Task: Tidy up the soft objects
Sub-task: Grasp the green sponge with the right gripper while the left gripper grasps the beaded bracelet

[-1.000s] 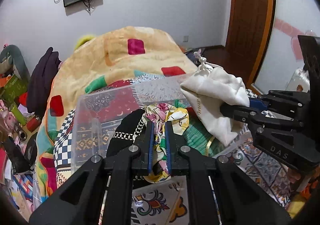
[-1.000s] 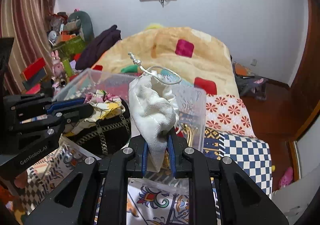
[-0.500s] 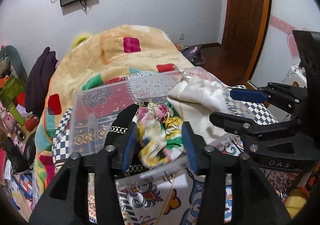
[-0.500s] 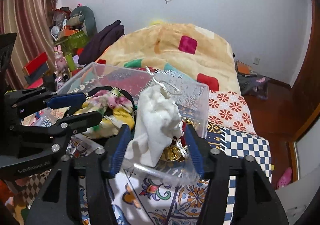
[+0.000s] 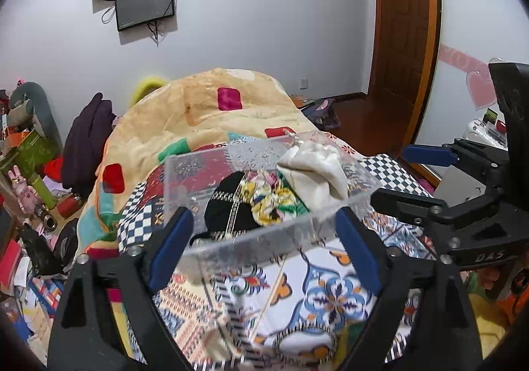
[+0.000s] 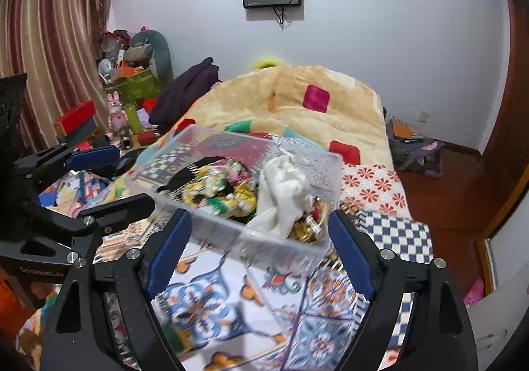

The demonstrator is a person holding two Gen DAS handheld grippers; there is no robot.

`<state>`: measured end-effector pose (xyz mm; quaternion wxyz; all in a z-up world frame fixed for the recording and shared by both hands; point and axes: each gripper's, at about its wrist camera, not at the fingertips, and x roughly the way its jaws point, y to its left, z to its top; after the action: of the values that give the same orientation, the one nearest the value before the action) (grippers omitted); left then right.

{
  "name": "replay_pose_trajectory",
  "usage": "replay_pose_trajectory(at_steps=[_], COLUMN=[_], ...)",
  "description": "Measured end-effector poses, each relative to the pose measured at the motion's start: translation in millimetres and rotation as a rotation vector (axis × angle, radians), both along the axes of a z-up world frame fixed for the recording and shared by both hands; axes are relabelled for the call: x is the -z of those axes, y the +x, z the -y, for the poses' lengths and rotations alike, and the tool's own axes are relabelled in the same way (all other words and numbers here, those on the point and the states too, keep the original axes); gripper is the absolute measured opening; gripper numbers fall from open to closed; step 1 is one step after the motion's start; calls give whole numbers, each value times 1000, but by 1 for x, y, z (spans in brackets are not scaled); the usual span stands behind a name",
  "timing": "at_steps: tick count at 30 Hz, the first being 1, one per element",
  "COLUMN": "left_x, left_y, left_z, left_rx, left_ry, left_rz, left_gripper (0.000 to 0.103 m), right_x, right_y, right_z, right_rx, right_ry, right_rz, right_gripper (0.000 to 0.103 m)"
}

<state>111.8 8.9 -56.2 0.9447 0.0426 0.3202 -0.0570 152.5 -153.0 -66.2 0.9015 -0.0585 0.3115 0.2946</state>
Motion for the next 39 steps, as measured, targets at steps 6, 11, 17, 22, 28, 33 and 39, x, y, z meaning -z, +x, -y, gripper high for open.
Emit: replay_pose_trajectory(at_steps=[6, 11, 17, 22, 28, 33, 39], left_x=[13, 37, 69, 92, 108, 110, 110], left_y=[-26, -36, -46, -47, -48, -50, -52], left_z=[-8, -20, -29, -32, -29, -20, -14], left_rx=[-14, -43, -68, -61, -45, -31, 1], left_ry=[-8, -25, -43, -68, -71, -34, -24], left_rz=[-44, -107, -176, -245, -271, -250, -240], left_gripper=[95, 95, 93, 74, 58, 39, 7], right_x=[19, 43, 71, 87, 95, 97, 96], right_y=[-19, -26, -35, -39, -46, -49, -57], right_z=[-2, -10, -19, -29, -31, -29, -29], right_rx=[-34, -63, -92, -122, -153, -182, -205], right_ry=[24, 14, -4, -37, -44, -11, 3], right_rz=[-60, -143, -242, -300, -335, -364, -357], right_gripper=[83, 83, 83, 83, 68, 49, 33])
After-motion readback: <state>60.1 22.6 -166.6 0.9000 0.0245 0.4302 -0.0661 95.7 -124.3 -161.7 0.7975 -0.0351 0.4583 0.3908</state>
